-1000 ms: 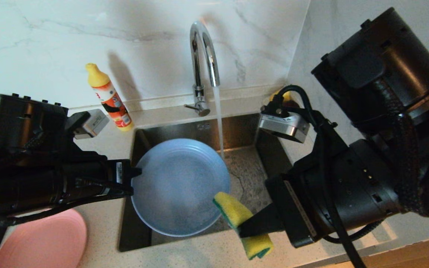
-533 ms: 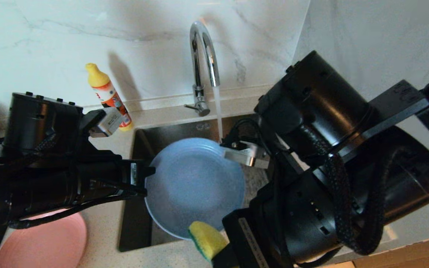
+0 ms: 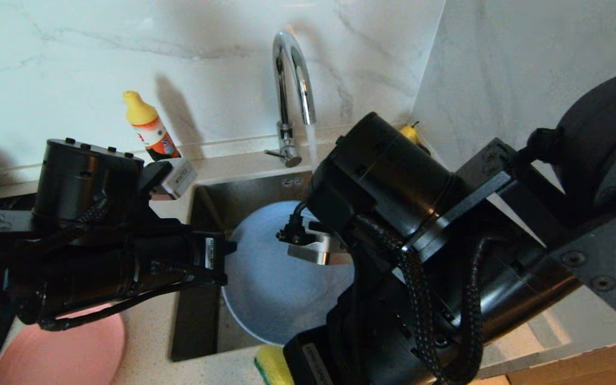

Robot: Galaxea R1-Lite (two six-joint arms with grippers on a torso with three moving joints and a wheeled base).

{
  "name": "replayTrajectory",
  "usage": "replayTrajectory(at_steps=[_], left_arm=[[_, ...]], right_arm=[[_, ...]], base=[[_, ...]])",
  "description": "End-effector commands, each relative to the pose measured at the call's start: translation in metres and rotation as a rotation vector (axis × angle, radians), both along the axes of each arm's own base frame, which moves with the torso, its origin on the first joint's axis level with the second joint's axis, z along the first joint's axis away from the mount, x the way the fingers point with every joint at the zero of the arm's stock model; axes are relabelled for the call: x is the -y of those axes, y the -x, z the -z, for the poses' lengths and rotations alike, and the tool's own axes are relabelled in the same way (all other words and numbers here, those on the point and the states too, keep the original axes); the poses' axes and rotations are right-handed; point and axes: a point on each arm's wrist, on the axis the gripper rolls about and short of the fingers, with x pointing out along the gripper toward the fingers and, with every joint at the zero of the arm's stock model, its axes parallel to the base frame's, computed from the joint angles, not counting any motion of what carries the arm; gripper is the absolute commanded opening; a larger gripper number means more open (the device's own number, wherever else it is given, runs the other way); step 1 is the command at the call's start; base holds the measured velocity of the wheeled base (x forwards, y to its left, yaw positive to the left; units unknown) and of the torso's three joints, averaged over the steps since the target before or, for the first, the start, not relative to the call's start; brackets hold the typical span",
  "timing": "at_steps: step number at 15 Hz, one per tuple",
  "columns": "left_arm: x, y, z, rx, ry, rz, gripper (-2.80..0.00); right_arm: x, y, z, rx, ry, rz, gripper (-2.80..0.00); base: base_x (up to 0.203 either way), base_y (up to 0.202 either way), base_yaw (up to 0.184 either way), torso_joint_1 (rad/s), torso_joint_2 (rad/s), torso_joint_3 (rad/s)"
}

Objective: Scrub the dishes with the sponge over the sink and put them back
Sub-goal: Wipe the plate

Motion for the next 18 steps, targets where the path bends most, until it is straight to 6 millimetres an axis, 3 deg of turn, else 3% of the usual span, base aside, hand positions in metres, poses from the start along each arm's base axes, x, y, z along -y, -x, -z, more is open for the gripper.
replayTrajectory(at_steps=[1,7,13,18], left_arm=[[0.001,-0.001,0.001,-0.002,0.0,-0.001,-2.8],[0.002,-0.004,0.003,-0.009,-0.007,-0.009,-2.8],[0.003,-0.005,0.0,0.002,-0.001,-0.031,-2.8],[0.002,-0.004,0.002,-0.004,0.0,-0.033,-2.8]], right_arm=[[-0.012,0.0,0.008,-0.019,0.028,-0.014,-2.8],[-0.027,0.015,0.016,-0.021,0.089,-0.053,-2.8],[-0.044,0.013,0.035,0.007,0.171,-0.03,-2.8],[-0.049,0.009,0.036,0.092,0.193,0.048,-2.8]], base=[[0.0,0.0,0.0,0.0,0.0,0.0],[0.0,0.0,0.0,0.0,0.0,0.0],[0.0,0.0,0.0,0.0,0.0,0.0],[0.0,0.0,0.0,0.0,0.0,0.0]])
